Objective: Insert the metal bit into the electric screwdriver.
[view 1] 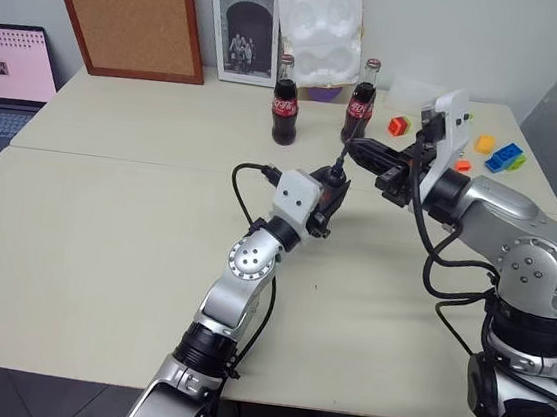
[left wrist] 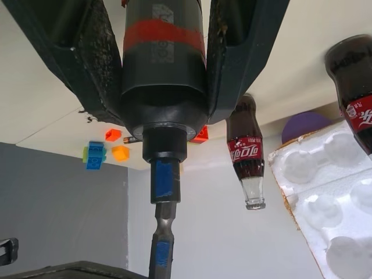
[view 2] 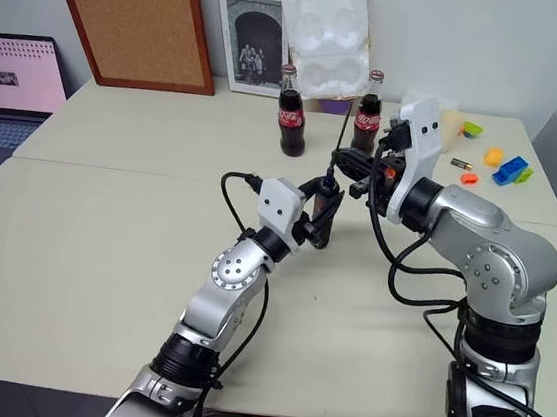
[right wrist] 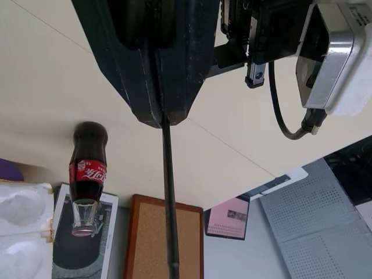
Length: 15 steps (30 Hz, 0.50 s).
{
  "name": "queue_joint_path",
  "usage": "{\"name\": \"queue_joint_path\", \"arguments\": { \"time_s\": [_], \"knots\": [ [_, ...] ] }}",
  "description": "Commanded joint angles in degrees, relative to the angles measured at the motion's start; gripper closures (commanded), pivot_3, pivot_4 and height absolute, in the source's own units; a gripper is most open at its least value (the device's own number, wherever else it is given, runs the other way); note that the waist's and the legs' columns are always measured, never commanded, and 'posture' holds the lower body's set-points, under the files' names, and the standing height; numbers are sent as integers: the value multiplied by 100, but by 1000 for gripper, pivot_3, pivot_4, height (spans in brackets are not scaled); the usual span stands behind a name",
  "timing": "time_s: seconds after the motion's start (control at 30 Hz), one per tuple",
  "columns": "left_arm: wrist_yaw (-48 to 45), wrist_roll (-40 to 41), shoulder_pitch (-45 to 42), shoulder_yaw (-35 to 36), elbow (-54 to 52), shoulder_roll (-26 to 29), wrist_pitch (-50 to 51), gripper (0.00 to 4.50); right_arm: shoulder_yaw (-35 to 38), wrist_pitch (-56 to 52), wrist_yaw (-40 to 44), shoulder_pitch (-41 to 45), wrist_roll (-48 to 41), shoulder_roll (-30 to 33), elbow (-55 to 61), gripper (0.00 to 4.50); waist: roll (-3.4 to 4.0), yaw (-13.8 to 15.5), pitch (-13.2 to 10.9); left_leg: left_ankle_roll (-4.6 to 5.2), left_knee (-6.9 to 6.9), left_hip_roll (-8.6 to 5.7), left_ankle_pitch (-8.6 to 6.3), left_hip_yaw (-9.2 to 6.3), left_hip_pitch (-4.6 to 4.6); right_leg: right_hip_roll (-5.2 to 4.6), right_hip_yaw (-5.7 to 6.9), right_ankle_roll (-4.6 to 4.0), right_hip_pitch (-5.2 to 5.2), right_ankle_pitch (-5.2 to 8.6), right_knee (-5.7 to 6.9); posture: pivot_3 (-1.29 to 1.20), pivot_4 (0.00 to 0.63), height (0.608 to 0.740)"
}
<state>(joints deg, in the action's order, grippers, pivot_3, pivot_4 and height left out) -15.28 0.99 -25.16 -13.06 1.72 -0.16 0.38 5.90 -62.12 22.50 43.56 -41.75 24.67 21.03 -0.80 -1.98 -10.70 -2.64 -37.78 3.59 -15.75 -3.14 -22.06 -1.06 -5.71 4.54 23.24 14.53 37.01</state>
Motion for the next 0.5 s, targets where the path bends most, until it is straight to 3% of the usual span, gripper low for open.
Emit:
{"name": "queue_joint_path", "arguments": {
  "time_s": [0.03, 0.3, 0.5],
  "knots": [
    [11, -68, -41, 13, -47, -2, -98, 2857, -294, -99, 262, -2, -18, 184, 48, 4500, 0, 0, 0, 0, 0, 0, 0, 0, 0, 0, 0, 0, 0, 0, 0, 0, 150, 740],
    [-63, -60, -69, 6, -21, 26, -123, 2857, -881, 751, 1499, 302, 475, 822, -631, 4500, 0, -1, 0, 0, 0, 0, 0, 1, -1, 0, 0, 3, 1, 2, -2, 0, 150, 740],
    [-91, -57, -64, 0, -21, 47, -130, 2857, -1152, 1006, 2194, 672, 671, 953, -1233, 4500, -1, 1, 0, 0, 1, 0, 0, 0, -2, 0, 1, 2, 2, 1, -3, 0, 150, 740]
  ]
}}
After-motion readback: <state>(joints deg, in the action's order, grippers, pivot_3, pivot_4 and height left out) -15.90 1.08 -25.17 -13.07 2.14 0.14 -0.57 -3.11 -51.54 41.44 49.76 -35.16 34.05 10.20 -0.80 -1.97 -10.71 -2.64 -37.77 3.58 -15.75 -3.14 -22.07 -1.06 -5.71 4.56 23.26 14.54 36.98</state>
